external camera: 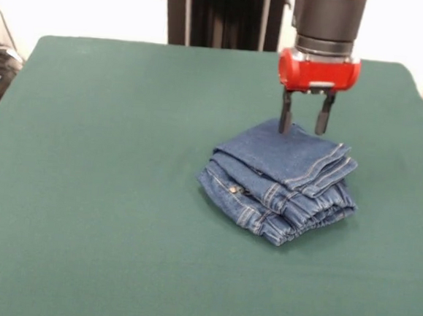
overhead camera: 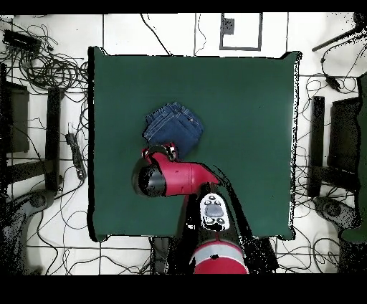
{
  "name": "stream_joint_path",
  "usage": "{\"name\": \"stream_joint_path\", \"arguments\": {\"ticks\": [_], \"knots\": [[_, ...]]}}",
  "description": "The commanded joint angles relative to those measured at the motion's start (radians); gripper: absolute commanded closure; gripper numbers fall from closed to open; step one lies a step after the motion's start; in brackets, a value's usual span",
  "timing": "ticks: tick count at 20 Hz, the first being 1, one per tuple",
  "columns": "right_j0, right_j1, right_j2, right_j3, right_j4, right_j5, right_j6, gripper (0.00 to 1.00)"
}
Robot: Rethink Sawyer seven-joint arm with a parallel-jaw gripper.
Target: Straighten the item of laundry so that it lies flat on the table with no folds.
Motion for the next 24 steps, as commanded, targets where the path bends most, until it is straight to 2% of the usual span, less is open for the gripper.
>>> {"name": "stream_joint_path", "arguments": {"ticks": [1,6,10,16,24], "knots": [[0.006,0.038,0.003,-0.08,-0.036,-0.017,0.103,0.0],[0.005,0.079,0.004,-0.093,-0.04,-0.058,0.124,0.0],[-0.024,0.111,0.052,-0.089,-0.009,-0.038,0.149,0.0],[-0.05,0.134,0.109,-0.077,0.045,0.082,0.159,0.0],[-0.073,0.175,0.138,-0.107,0.056,0.178,0.116,0.0]]}}
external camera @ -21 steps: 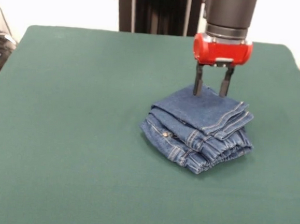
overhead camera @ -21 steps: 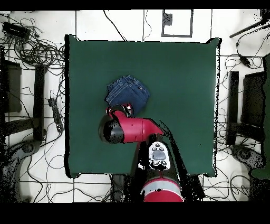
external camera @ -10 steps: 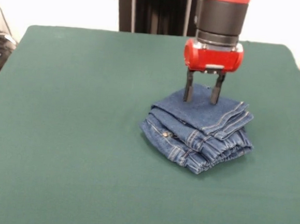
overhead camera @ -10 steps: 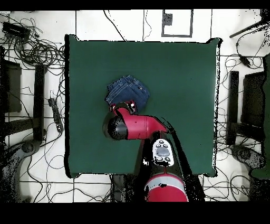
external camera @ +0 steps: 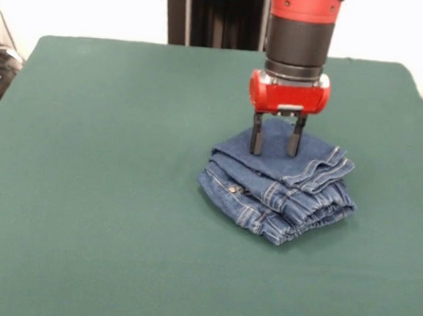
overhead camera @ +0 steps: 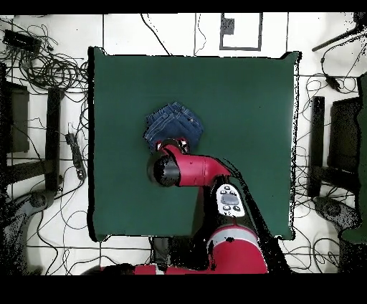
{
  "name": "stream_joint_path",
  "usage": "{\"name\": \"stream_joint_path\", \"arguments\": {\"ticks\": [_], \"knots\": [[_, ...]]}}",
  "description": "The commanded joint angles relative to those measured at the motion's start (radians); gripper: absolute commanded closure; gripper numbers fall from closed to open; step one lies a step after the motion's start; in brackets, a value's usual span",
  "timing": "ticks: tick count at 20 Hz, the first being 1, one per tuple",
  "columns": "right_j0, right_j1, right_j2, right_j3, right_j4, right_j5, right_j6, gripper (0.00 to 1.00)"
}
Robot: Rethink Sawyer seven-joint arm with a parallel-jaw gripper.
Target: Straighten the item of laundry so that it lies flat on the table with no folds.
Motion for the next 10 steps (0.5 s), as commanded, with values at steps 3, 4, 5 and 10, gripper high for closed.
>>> {"name": "stream_joint_path", "arguments": {"ticks": [3,4,5,10], "knots": [[-0.026,0.117,0.142,-0.037,0.031,0.171,0.1,0.0],[-0.031,0.124,0.145,-0.041,0.023,0.163,0.095,0.0],[-0.035,0.126,0.148,-0.04,0.019,0.153,0.095,0.0],[-0.039,0.132,0.147,-0.038,0.002,0.105,0.103,0.0]]}}
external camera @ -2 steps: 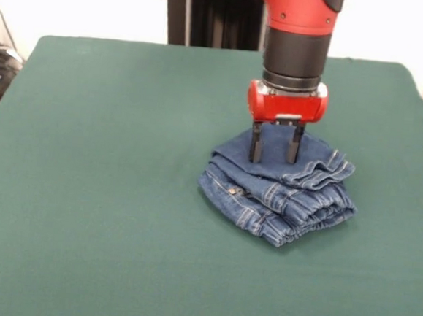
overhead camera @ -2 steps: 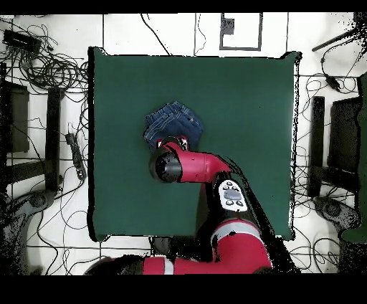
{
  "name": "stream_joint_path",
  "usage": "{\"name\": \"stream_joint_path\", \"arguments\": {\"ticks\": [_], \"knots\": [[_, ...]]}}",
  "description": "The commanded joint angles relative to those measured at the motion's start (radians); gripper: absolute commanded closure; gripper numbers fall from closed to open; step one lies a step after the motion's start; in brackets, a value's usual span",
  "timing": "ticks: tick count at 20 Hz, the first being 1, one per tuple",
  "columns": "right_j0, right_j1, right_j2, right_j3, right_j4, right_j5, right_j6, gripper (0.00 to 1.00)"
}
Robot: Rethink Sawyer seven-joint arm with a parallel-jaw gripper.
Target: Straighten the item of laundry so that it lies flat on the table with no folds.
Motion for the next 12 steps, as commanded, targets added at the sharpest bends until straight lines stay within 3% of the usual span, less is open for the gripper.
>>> {"name": "stream_joint_path", "arguments": {"ticks": [1,5,6,12], "knots": [[-0.009,0.109,0.116,-0.014,0.0,0.076,0.106,0.0],[-0.001,0.109,0.102,-0.005,0.014,0.056,0.137,0.0],[0.001,0.109,0.098,-0.003,0.018,0.051,0.145,1.0],[0.006,0.097,0.095,-0.002,0.02,0.048,0.15,1.0]]}}
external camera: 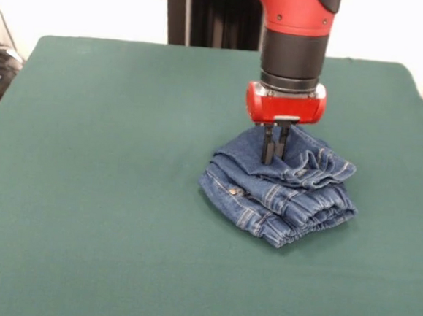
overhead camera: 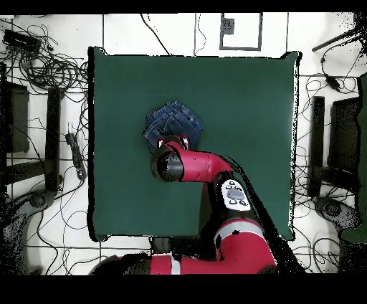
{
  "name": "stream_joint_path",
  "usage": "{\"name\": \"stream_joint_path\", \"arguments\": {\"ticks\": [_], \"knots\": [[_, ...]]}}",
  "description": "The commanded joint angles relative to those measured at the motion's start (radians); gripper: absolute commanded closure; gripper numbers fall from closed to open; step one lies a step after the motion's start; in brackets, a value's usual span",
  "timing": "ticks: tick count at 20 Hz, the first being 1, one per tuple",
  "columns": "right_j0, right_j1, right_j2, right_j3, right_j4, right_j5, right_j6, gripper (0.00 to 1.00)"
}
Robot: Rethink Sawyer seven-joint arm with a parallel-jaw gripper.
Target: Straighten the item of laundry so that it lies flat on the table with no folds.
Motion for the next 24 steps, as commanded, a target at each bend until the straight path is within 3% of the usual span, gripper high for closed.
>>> {"name": "stream_joint_path", "arguments": {"ticks": [1,12,24], "knots": [[0.015,0.096,0.085,0.002,0.021,0.042,0.154,1.0],[-0.007,0.006,0.089,0.041,0.01,0.163,0.104,1.0],[-0.063,-0.012,0.06,0.053,-0.109,0.17,0.018,1.0]]}}
